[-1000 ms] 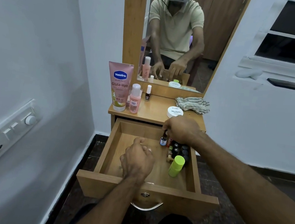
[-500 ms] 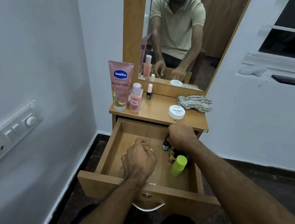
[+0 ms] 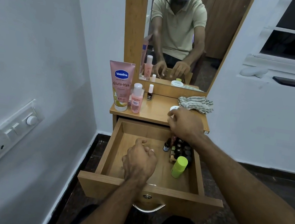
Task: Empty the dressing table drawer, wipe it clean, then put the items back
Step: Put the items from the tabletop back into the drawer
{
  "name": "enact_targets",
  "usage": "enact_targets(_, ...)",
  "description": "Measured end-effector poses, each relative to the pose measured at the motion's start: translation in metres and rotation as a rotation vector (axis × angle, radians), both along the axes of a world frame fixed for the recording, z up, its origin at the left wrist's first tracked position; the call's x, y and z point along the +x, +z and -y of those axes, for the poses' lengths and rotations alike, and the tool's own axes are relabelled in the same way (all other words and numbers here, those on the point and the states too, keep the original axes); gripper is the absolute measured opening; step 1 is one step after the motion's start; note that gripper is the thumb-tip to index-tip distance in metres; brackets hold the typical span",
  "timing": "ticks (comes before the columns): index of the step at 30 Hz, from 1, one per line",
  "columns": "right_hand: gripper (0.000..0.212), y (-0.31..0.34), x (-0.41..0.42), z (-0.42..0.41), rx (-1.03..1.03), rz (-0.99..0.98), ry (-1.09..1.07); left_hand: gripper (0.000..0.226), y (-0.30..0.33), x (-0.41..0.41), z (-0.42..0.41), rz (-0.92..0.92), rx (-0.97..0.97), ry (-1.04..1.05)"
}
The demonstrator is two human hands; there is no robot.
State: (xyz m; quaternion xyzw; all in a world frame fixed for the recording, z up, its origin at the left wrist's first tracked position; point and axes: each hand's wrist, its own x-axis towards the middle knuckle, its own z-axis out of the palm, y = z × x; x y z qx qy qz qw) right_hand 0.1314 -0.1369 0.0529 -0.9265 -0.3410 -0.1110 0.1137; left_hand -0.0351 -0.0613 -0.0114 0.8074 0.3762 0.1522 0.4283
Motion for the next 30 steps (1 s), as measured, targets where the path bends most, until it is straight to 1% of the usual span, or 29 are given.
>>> enact_targets(1, 0.039, 0.003, 0.004, -0.001, 0.008, 0.037, -0.029, 0.041, 0.000, 0.000, 0.000, -0.001, -0.001, -0.001)
enact_targets(2, 0.050, 0.006, 0.007, -0.001, -0.044, 0.051, -0.070, 0.041, 0.000, 0.000, 0.000, 0.000, -0.001, -0.002)
enact_targets(4, 0.066, 0.008, 0.013, -0.003, -0.202, -0.007, -0.148, 0.041, 0.001, -0.001, 0.001, 0.004, -0.006, -0.002)
enact_targets(6, 0.066, 0.004, 0.015, -0.004, -0.226, -0.091, -0.160, 0.041, 0.001, -0.002, 0.001, 0.004, -0.008, -0.002)
enact_targets(9, 0.049, 0.002, 0.015, -0.003, -0.094, -0.113, -0.091, 0.039, 0.002, -0.001, 0.001, -0.001, -0.005, 0.006)
enact_targets(11, 0.042, 0.006, 0.012, -0.002, -0.054, -0.154, -0.053, 0.038, 0.002, -0.001, 0.001, 0.003, -0.005, 0.006)
enact_targets(13, 0.047, 0.012, 0.008, -0.001, -0.074, -0.238, 0.016, 0.037, 0.002, -0.001, 0.000, 0.010, -0.011, 0.020)
enact_targets(15, 0.059, 0.016, -0.002, -0.002, -0.136, -0.325, 0.129, 0.038, 0.002, -0.001, 0.000, 0.015, -0.025, 0.052)
enact_targets(18, 0.067, 0.012, -0.018, -0.004, -0.258, -0.364, 0.265, 0.040, 0.005, -0.002, 0.001, 0.048, -0.021, 0.093)
enact_targets(21, 0.065, -0.003, -0.031, -0.004, -0.415, -0.319, 0.323, 0.044, 0.007, -0.003, 0.001, 0.073, -0.012, 0.100)
enact_targets(25, 0.063, -0.030, -0.043, -0.004, -0.610, -0.156, 0.369, 0.046, 0.007, -0.003, 0.001, 0.056, -0.033, 0.100)
enact_targets(28, 0.055, -0.045, -0.044, -0.006, -0.686, -0.061, 0.383, 0.046, 0.006, -0.002, 0.001, 0.049, -0.027, 0.093)
enact_targets(30, 0.053, -0.051, -0.044, -0.008, -0.730, -0.027, 0.364, 0.046, 0.005, -0.002, 0.001, 0.047, -0.023, 0.086)
